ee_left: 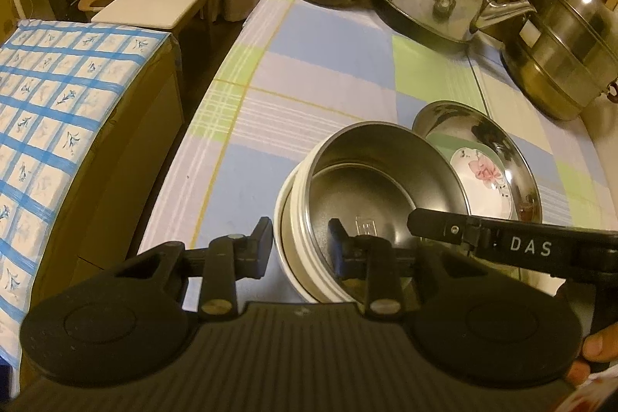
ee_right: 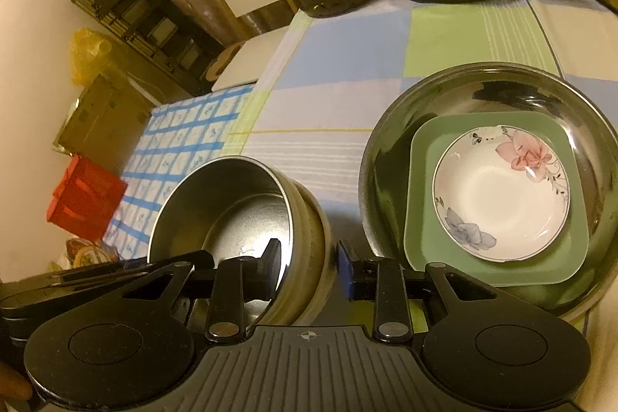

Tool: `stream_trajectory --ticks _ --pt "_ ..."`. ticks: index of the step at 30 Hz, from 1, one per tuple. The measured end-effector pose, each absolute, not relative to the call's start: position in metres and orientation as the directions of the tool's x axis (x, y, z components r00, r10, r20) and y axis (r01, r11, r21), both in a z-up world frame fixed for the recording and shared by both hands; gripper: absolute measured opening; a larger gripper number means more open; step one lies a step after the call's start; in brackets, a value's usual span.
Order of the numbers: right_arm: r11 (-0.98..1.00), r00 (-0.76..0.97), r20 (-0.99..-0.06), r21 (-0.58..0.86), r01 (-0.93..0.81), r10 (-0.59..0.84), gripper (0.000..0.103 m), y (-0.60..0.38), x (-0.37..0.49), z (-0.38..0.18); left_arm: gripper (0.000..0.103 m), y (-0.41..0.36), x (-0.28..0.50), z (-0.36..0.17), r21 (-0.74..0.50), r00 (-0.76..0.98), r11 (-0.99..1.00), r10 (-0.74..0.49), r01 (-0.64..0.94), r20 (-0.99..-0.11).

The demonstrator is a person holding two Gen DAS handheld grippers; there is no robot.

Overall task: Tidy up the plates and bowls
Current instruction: 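Lift the bowl stack with both grippers and carry it over the steel plate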

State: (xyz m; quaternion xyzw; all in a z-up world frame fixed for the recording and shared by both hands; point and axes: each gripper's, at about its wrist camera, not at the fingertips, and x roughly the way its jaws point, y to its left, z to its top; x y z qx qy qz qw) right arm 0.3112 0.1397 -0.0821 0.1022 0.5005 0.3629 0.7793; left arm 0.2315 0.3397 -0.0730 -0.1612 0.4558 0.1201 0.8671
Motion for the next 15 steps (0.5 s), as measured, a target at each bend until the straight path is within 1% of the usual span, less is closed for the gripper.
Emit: stream_trajectory --ticks 6,15 --pt "0.731 0.202 -0.731 0.533 -0.427 0.651 0.028 0.128 0.306 -0.081 0.027 0.331 0.225 -0.073 -0.181 0.537 0.925 0.030 -0.336 -0.843" --pt "0.771 0.186 -0.784 0.482 -0.416 0.592 0.027 0.097 0.285 -0.075 0.027 0.299 0.215 -0.075 -0.191 0.532 0.944 -0.020 -0.268 -0.847"
